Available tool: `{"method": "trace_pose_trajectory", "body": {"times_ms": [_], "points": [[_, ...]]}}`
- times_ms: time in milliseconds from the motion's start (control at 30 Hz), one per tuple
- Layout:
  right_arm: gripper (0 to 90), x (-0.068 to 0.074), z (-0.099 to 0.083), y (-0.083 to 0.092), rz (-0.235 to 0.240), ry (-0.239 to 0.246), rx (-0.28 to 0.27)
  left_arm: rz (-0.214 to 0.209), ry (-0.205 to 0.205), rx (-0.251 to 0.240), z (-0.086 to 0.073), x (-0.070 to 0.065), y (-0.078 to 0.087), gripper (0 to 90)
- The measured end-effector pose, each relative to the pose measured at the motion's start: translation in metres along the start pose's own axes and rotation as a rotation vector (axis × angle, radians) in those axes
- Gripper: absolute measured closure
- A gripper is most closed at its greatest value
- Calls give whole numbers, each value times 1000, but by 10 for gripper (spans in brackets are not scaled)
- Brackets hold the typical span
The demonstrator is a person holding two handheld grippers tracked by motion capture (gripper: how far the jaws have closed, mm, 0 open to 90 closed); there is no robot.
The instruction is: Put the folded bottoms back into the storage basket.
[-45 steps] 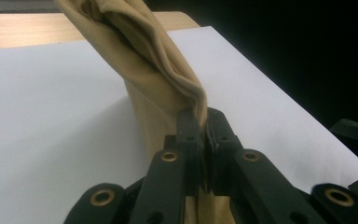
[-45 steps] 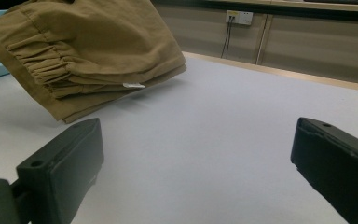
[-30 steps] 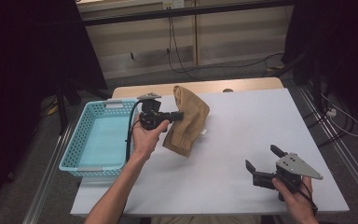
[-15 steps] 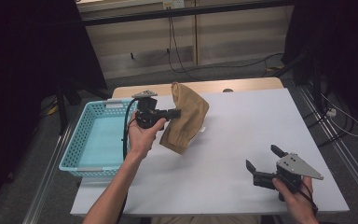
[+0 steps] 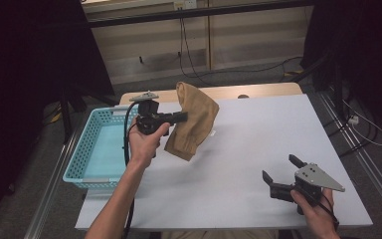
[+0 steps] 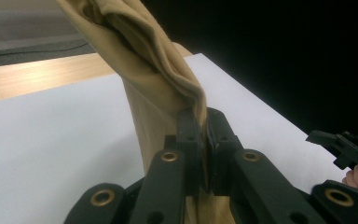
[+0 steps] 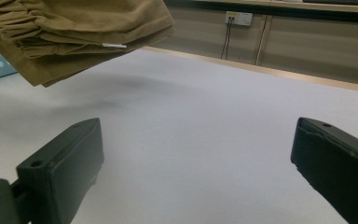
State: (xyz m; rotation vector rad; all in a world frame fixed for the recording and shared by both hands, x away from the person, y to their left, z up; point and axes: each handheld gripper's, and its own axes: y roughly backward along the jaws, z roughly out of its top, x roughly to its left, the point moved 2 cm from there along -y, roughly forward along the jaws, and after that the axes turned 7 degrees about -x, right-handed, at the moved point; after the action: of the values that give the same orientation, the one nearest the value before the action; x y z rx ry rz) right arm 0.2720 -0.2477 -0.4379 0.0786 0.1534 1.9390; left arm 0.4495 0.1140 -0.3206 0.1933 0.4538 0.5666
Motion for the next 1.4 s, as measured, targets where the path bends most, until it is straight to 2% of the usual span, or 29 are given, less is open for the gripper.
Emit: {"method": "trace_pose_trajectory", "body": {"times_ms": [200, 367, 767, 1067, 1400], "points": [[21, 0, 0, 0, -2, 2, -1, -8, -34, 6, 3, -9, 2, 862], [21, -1, 0, 1, -3, 0, -2, -20, -52, -13, 7, -15, 7, 862], [21, 0, 0, 1, -3, 2, -2, -13, -89, -17, 14, -19, 20, 863], [21, 0, 0, 1, -4, 1, -1, 0, -86, -41, 20, -17, 33, 863], [21, 0, 0, 1, -2, 3, -2, 39, -84, -67, 24, -12, 47, 862]]}}
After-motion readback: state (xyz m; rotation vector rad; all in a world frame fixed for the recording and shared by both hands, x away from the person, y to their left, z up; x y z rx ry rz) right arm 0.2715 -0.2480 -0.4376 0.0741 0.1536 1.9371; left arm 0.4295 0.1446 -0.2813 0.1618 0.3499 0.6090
